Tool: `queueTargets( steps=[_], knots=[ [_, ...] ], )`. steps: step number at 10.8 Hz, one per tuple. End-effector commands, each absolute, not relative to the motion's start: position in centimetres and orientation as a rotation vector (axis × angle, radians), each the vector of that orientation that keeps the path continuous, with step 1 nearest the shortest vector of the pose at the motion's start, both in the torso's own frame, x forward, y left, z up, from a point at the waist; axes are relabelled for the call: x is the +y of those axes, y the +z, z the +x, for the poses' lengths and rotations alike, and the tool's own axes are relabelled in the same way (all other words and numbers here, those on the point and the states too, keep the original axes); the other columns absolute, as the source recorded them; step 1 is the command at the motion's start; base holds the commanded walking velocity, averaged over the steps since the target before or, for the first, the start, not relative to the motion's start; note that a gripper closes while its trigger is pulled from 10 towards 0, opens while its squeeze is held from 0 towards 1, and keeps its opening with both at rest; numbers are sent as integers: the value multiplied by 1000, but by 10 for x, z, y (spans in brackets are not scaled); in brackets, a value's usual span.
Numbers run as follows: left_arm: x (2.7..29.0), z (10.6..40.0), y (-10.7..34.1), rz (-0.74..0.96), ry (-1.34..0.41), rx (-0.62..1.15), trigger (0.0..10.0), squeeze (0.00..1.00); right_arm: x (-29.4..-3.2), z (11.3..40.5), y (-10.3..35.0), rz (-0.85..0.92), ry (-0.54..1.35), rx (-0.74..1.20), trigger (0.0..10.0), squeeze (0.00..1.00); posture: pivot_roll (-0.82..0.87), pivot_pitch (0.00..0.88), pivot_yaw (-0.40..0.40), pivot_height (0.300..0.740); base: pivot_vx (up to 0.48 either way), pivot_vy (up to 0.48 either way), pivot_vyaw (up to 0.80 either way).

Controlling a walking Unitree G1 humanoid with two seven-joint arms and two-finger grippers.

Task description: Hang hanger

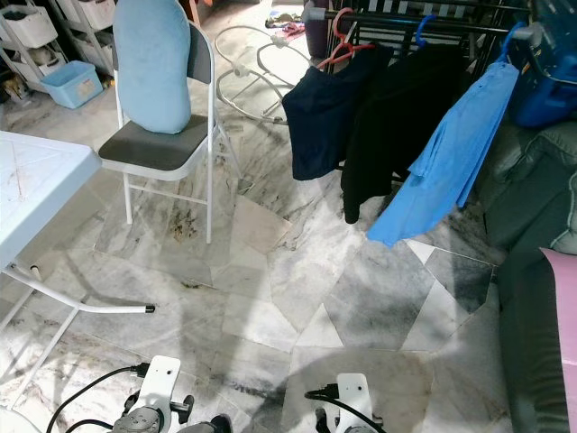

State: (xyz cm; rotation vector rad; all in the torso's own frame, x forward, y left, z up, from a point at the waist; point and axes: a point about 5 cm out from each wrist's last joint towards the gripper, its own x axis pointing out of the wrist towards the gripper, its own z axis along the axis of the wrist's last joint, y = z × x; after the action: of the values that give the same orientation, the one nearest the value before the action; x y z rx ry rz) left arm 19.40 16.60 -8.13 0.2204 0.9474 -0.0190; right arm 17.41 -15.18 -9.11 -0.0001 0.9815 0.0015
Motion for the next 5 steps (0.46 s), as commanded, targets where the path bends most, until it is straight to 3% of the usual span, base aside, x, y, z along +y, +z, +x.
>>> queueTargets(
  steps=[1,5],
  knots=[
    [170,188,-84,220,-2,972,10000,0,-152,169,-94,19,-19,1002,10000,0,-83,120,48,740,0,0,0],
    [171,186,-85,224,-7,982,10000,0,-152,167,-94,67,-67,996,10000,0,-81,123,49,740,0,0,0]
  ],
)
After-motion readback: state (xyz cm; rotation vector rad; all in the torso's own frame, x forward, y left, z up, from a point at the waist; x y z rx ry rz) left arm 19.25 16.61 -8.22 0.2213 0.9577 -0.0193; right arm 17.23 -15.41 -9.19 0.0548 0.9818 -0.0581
